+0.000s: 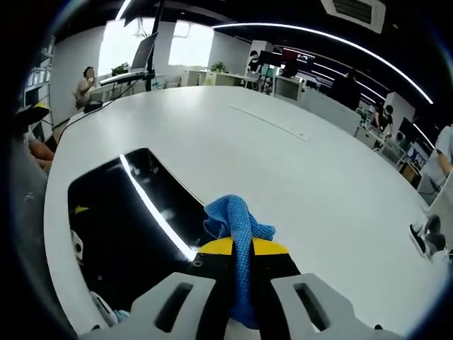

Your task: Wipe the mirror surface with the cleaning cloth until all visible marks leave the cleaned area.

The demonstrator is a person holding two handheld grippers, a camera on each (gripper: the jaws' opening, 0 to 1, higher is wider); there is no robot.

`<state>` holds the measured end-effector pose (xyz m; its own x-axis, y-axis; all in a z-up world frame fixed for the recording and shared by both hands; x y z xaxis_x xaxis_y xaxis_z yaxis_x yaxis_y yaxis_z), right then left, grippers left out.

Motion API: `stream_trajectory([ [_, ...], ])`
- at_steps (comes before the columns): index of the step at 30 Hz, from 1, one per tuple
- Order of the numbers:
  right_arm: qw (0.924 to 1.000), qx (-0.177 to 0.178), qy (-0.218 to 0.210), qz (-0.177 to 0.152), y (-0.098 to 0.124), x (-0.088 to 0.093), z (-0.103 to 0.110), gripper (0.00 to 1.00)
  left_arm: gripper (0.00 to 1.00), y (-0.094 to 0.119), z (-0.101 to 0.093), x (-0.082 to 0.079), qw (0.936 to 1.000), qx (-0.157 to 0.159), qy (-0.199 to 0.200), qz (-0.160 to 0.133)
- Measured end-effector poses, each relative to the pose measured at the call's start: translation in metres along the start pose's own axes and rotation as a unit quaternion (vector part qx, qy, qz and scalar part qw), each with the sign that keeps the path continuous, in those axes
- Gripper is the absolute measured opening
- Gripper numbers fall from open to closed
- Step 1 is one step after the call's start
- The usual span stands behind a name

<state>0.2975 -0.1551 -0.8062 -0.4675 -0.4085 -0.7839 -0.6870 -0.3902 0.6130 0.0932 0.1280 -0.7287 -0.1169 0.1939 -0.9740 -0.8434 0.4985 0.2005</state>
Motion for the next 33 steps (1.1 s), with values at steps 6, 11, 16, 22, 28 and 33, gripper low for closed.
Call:
stream_trajectory([
  [6, 0.9999, -0.003, -0.015, -0.008, 0.0, 0.002, -0.002, 0.02, 0.7, 0.0, 0.001, 0.0, 1.0, -0.001, 0.0, -0.005],
  [11, 0.9997, 0.006, -0.021, -0.015, -0.004, 0.0, -0.004, 0.02, 0.69, 0.0, 0.001, 0.0, 1.0, 0.0, 0.001, -0.004],
  [16, 0.9994, 0.013, -0.025, -0.018, -0.008, -0.003, -0.006, 0.02, 0.69, 0.0, 0.001, 0.0, 1.0, 0.0, 0.001, -0.002],
  [22, 0.9991, 0.02, -0.031, -0.02, -0.011, -0.005, -0.009, 0.02, 0.69, -0.001, 0.001, 0.0, 1.0, 0.0, 0.001, -0.002],
  [28, 0.9988, 0.02, -0.038, -0.023, -0.013, -0.005, -0.01, 0.02, 0.69, -0.001, 0.001, 0.001, 1.0, 0.0, 0.001, -0.002],
  [33, 0.9973, 0.016, -0.066, -0.027, -0.014, -0.003, -0.011, 0.01, 0.68, -0.001, 0.001, 0.0, 1.0, 0.001, 0.001, -0.002],
])
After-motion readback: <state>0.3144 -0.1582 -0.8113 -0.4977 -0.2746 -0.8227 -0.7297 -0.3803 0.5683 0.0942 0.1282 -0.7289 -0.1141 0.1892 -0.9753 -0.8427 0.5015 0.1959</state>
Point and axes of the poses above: the point that each gripper's makers call its tool centre point, and the gripper's own axes: y roughly backward along the fingers, z roughly to its left, x roughly out of its underside, the point moved 9 cm from there along y, roughly backward along the fingers, and after that the axes turned 8 degrees about -y, right-handed, at the moved point
